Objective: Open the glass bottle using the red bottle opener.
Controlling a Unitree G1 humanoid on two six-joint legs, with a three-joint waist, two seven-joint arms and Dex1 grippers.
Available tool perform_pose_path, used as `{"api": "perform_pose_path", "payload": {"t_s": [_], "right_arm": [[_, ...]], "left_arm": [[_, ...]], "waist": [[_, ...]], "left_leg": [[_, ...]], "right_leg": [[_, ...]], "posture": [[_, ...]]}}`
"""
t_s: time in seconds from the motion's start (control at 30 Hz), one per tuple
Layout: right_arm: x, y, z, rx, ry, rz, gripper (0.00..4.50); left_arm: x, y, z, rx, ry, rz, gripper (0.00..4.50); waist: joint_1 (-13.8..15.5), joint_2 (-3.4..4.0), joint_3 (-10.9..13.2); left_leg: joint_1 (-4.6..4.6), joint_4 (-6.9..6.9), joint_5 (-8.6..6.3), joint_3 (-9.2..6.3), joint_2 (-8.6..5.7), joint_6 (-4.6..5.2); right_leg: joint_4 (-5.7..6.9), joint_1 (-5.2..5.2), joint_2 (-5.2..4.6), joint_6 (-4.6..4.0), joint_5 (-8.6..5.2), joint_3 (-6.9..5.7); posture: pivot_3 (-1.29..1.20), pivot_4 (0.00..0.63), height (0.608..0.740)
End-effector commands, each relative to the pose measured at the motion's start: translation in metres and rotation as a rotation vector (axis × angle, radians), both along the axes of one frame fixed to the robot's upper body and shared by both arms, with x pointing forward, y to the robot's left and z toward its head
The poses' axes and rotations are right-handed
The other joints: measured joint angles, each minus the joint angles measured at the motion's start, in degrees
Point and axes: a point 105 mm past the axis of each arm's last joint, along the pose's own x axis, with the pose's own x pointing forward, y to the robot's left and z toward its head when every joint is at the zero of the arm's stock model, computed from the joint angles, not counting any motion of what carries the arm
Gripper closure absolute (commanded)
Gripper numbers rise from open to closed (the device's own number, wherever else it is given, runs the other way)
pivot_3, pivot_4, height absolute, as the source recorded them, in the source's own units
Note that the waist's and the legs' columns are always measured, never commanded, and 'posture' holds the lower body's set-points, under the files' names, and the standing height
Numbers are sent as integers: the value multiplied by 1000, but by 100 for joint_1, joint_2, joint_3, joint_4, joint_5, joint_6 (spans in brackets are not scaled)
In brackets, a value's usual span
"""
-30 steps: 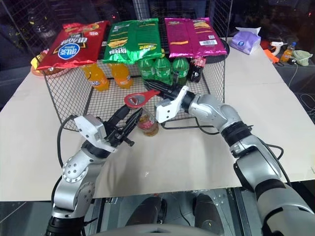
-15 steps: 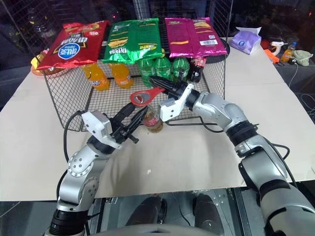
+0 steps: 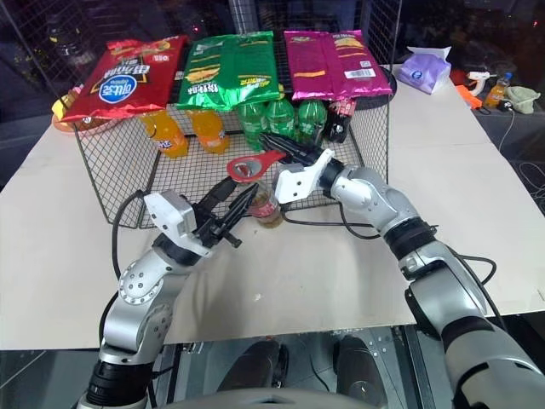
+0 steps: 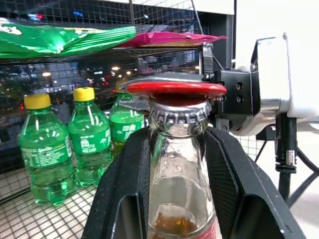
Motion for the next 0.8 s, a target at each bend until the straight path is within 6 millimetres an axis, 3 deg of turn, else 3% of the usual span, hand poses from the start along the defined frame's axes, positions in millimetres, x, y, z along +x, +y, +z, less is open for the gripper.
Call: {"api": "perform_pose_path", "payload": {"t_s": [0.03, 0.53, 0.8], "right_arm": [[1, -11, 35, 160, -5, -3, 4500], [1, -13, 15, 181, 135, -4, 4500], [-3, -22, 6, 262, 212, -38, 4500]], "left_arm": [[-2, -5, -7, 24, 39, -24, 3276], [8, -9, -6, 15, 40, -18, 3276], [2, -8, 2, 0, 24, -30, 3276]], "waist": [[-28, 0, 0], [-84, 0, 0], [-78, 0, 0]], "left_leg": [[0, -1, 0, 0, 0, 0], [1, -2, 0, 0, 1, 0], [1, -1, 0, -1, 2, 0]], "right_leg": [[0, 0, 0, 0, 0, 0], [0, 0, 0, 0, 0, 0], [0, 1, -1, 0, 0, 0]], "posture": [[0, 150, 740], [0, 150, 740], [0, 150, 740]]}}
